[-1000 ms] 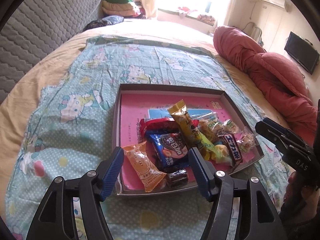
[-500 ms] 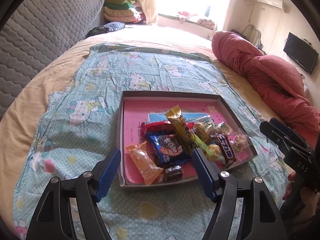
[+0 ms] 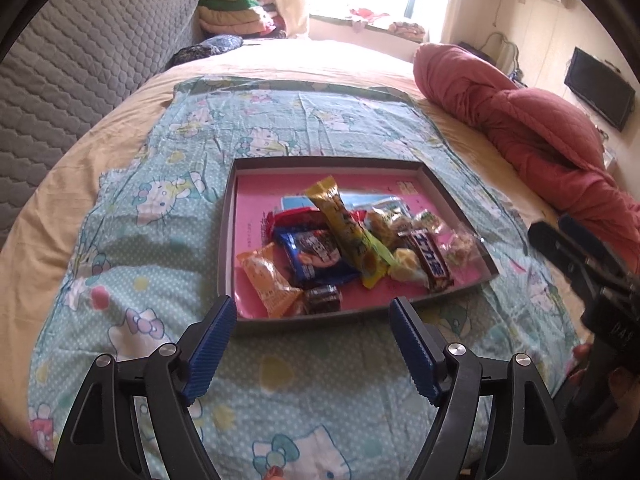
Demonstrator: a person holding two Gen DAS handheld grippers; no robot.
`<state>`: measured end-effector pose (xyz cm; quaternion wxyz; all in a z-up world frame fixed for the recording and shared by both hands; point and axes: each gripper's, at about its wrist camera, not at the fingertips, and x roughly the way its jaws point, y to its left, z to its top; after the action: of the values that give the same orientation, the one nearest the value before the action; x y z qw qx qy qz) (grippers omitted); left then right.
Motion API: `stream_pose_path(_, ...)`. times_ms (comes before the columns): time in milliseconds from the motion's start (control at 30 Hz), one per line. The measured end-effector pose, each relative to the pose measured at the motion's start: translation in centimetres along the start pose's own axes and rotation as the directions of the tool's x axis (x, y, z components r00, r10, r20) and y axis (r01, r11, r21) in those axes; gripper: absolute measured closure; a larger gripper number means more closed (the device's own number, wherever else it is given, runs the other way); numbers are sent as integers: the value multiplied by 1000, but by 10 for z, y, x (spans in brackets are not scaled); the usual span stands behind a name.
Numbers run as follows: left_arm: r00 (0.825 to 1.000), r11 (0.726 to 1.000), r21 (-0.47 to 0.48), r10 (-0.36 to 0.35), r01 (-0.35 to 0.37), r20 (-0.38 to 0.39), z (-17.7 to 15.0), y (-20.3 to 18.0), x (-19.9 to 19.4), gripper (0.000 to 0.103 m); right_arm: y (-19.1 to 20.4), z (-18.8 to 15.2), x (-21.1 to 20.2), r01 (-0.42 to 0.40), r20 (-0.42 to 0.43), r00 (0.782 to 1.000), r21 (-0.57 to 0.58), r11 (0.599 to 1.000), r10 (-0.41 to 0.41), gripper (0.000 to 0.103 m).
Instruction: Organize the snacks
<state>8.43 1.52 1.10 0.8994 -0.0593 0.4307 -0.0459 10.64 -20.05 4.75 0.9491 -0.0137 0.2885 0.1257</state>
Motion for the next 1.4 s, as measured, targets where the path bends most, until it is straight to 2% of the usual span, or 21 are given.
stream_pose_path(300,1000,1000,13,13,-13,4,-10,-10,-17,23,7,-10,-19,-1,-10,1000,2,1000,1,2)
stream_pose_path(900,999,999,-9,43,-43,24,-16,-5,-51,23,23,-24,-50,-13,-47,999,13,1000,14,2)
stream_pose_path(1233,998,998,-25,55,-55,1,-28,-9,-64,23,20,-27,-64,15,-75,997,57,998,-11,2)
stream_pose_path(1400,998,998,-51,43,-45,-35,-40,-12,-64,23,23,-37,-71,14,-94,996,54,998,-9,2)
